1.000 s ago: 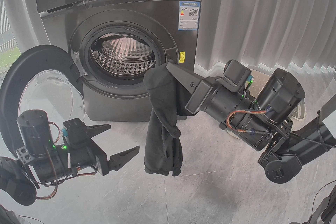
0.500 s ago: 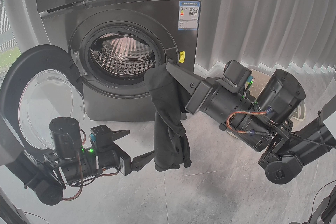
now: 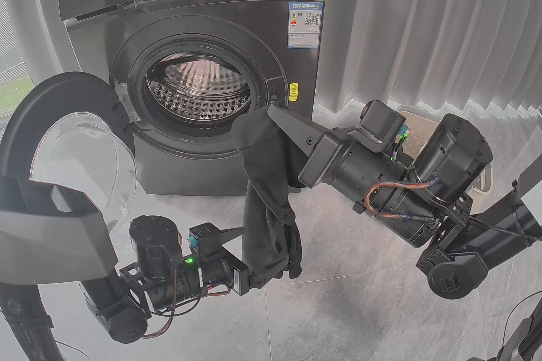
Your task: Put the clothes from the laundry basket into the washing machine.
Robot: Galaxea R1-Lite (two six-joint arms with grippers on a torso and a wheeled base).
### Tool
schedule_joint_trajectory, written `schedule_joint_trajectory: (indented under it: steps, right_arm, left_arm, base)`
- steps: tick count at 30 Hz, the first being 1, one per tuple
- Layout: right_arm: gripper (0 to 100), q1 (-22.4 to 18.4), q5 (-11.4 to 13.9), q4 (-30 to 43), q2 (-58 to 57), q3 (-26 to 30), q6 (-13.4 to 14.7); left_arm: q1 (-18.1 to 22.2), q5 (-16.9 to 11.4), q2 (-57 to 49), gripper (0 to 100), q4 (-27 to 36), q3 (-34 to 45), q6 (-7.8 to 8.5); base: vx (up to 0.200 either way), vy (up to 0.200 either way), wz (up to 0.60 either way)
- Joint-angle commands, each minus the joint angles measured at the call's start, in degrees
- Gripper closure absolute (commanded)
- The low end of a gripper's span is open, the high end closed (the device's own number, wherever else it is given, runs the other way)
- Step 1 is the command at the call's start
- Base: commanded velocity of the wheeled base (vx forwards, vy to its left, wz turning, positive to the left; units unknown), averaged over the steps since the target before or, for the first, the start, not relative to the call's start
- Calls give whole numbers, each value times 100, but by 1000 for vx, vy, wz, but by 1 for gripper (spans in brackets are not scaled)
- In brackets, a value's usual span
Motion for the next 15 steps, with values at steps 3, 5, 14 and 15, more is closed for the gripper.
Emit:
schedule_joint_trajectory:
  steps: [3, 5, 14, 15]
  right_arm:
    - [100, 2, -7, -10, -15, 17, 10]
    - [100, 11, -7, -19, -15, 43, 10]
    - [100, 2, -7, -204, -24, 175, 1]
    - [100, 2, -7, -204, -24, 175, 1]
  left_arm:
    - [-63, 148, 588, 0, -123, -308, 20]
    - [-54, 306, 711, 0, -228, -431, 20]
    - [183, 394, 860, 0, -254, -396, 47]
    - [201, 402, 860, 0, -254, -422, 55]
  base:
    - [0, 0, 0]
    - [0, 0, 0]
    - [0, 0, 0]
    - [0, 0, 0]
